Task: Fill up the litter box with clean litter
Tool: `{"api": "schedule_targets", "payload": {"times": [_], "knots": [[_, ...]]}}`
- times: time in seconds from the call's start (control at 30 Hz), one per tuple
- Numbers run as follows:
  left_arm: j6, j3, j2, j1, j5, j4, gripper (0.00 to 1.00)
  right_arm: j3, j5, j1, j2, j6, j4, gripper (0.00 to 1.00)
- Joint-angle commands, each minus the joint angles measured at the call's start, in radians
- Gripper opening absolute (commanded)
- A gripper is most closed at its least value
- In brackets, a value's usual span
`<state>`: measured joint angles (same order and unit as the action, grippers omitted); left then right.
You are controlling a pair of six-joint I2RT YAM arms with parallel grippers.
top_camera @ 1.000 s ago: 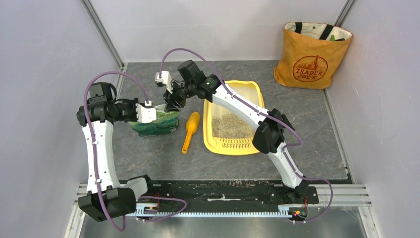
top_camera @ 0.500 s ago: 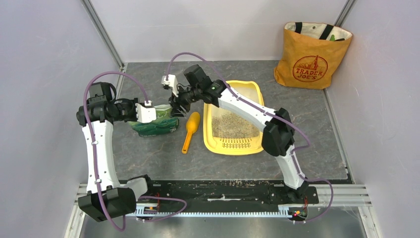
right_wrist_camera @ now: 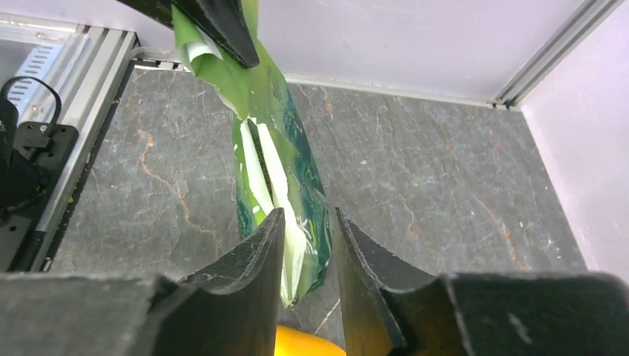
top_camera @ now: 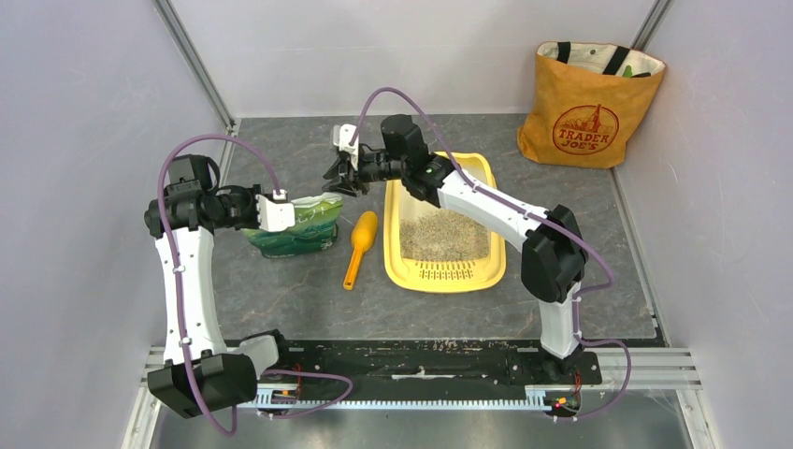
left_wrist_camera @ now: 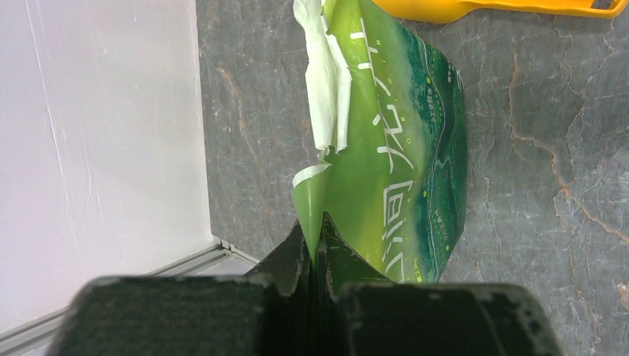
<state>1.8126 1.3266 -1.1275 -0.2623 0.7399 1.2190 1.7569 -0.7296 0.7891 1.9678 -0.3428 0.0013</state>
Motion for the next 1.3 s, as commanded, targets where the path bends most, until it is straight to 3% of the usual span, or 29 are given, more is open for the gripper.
{"api": "schedule_targets", "payload": {"times": [0.0,0.27,0.6,1.27], "knots": [[0.025,0.037,0.009,0.001,0.095,-0.043,0.02,0.008,-0.042,0.018,-0.045,-0.098,0.049,0.35],[0.022,0.037,0.005,0.001,0.098,-0.042,0.02,-0.041,0.029,0.051,-0.069,-0.241,-0.051,0.30],[0.016,0.042,0.001,0.001,0.099,-0.042,0.02,-0.052,0.078,0.058,-0.055,-0.296,-0.101,0.30],[0.013,0.043,0.000,0.001,0.099,-0.042,0.02,0.035,0.157,0.091,0.043,-0.351,-0.144,0.36]]}}
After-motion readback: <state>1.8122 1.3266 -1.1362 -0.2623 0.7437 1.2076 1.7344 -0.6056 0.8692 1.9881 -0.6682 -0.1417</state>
